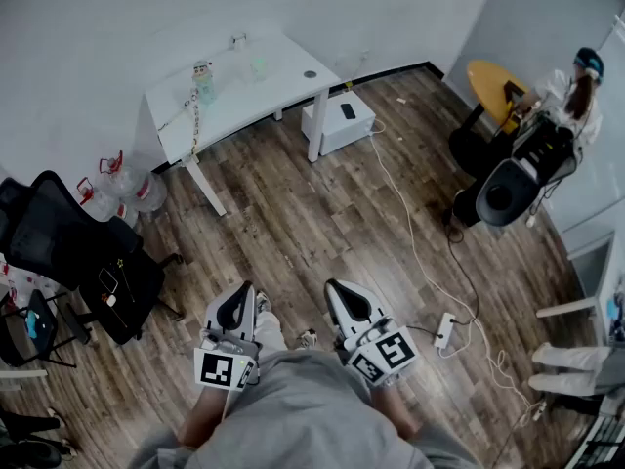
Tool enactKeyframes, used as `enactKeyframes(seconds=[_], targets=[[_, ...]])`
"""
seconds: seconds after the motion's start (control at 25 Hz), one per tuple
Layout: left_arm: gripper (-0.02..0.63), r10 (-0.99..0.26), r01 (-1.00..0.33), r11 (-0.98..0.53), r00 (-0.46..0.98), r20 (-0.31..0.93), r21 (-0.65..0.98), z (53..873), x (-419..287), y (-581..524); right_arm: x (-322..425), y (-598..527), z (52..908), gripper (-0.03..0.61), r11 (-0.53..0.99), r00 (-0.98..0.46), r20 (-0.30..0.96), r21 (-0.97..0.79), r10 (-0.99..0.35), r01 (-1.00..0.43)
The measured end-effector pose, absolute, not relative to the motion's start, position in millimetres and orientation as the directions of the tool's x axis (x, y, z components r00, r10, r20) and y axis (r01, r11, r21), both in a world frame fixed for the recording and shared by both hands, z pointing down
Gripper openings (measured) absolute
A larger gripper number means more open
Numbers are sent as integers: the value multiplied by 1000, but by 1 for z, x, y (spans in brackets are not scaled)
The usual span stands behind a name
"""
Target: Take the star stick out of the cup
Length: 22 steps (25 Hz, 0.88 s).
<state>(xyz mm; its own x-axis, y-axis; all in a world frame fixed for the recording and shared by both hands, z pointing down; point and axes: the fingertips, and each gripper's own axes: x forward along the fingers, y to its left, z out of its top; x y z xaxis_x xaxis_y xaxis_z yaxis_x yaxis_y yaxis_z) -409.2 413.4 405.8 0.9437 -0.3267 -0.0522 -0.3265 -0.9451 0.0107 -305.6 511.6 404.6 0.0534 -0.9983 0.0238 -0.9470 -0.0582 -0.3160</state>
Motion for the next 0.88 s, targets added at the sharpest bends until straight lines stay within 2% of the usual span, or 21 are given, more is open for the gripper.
enactKeyframes(seconds=[0.68,0.88], targets=[[31,-299,-299,-954,953,-40,15,412,-394,426,-298,518,411,35,-71,63,33,-314,-997,-947],[31,-296,-295,-954,955,-19,59,414,-384,421,-294,511,413,35,-53,45,31,-344,-998,-937]])
